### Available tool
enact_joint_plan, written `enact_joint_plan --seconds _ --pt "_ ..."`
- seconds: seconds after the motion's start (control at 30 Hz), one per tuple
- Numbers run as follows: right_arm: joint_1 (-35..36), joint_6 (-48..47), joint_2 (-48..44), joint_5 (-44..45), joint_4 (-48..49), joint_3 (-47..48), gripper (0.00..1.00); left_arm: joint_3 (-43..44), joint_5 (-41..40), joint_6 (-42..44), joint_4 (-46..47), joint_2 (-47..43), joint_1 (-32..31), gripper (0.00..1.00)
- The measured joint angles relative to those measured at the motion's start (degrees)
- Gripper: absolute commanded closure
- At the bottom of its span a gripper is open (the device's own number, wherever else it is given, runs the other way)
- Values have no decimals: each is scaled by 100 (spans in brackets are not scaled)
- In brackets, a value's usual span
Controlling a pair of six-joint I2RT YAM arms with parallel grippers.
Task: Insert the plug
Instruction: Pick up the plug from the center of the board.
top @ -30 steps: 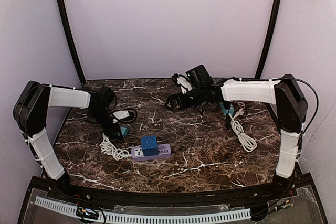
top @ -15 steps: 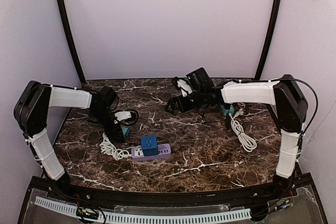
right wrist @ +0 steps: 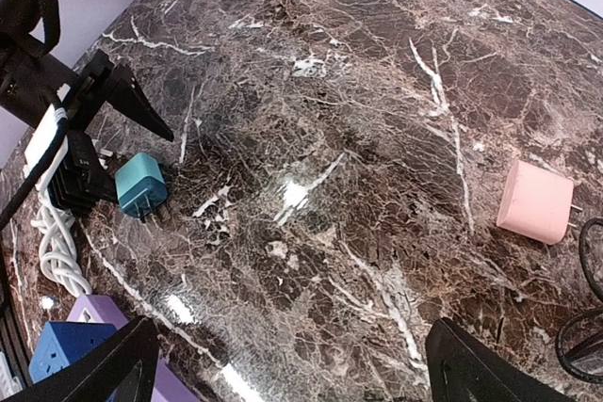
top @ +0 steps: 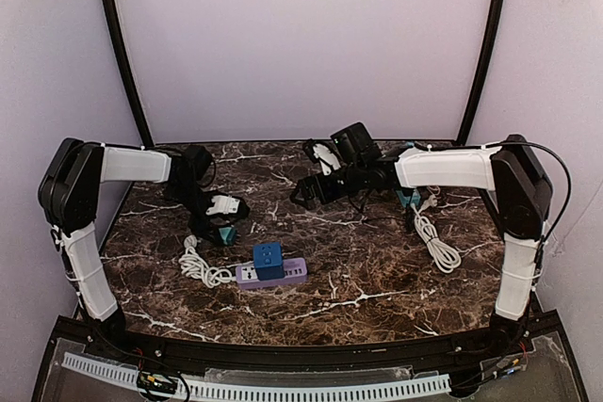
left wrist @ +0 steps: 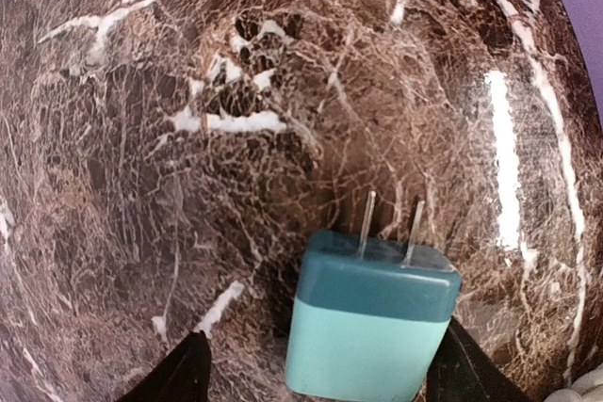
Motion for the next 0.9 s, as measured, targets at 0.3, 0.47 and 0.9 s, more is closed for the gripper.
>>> enact_joint_plan --seconds 0.3,0.47,0.9 --pt "42 -2 -42 -2 24 -44 2 37 160 507 -225 35 -90 40" --pt "50 -2 -42 -2 31 -44 1 35 195 557 -269 44 -210 60" --pt "83 131 -240 175 35 -57 1 743 120 -824 -634 17 -267 99"
